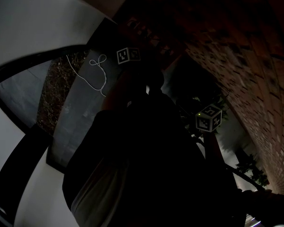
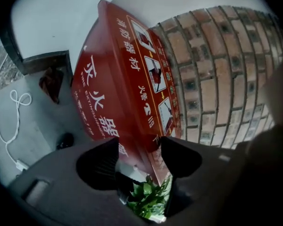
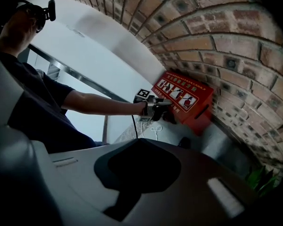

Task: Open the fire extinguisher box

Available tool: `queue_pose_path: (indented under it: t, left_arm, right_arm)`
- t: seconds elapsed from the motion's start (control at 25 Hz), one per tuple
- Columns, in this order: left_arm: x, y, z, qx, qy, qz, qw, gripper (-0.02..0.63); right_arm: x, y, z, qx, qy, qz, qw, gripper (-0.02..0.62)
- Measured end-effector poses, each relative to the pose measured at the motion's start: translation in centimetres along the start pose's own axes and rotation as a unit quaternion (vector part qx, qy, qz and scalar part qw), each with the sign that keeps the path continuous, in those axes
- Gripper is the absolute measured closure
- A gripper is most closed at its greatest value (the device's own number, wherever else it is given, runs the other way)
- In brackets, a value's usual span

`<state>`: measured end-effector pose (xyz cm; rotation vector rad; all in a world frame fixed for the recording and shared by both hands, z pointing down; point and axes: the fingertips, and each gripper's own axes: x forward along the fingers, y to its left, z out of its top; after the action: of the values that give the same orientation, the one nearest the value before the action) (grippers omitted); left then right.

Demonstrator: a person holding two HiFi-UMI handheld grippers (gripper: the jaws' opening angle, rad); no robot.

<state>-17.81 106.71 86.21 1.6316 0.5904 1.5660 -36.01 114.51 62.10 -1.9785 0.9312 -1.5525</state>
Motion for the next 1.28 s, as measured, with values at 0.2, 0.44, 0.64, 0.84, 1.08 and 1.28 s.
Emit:
queue_pose_path:
  t: [0.2, 0.44, 0.64, 0.84, 1.08, 1.28]
  left_arm:
    - [0.4, -1.7, 0.6, 0.017, -0.009, -0.017, 0.9997, 0.325]
    - [-0.5, -2.4, 0.2, 0.022, -0.010, -0.016, 0.9996, 0.325]
    - [-1.5, -4.0, 0.2, 0.040, -0.013, -0.018, 0.9989, 0.325]
    - [-2.8, -6.7, -0.1, 0.086, -0.003, -0.013, 0.9962, 0.325]
    - [-3.9, -9.5, -0.4, 0.145, 0.017, 0.002, 0.9893, 0.325]
    - [-4.5, -12.1, 0.5, 0.190, 0.013, 0.014, 0.9816, 0.325]
  right_arm:
    - [-0.4, -0.4, -0.5, -0.007, 0.002, 0.003, 1.000, 0.595]
    - [-0.9, -0.3, -0.2, -0.024, -0.005, 0.011, 1.000, 0.595]
    - [-1.3, -0.5, -0.1, -0.028, -0.015, 0.017, 0.999, 0.595]
    - [-1.5, -0.6, 1.4, -0.045, -0.046, 0.024, 0.998, 0.595]
    - [-1.8, -0.8, 2.5, -0.059, -0.064, 0.029, 0.996, 0.595]
    - [-2.6, -0.7, 3.7, -0.077, -0.086, 0.025, 0.993, 0.595]
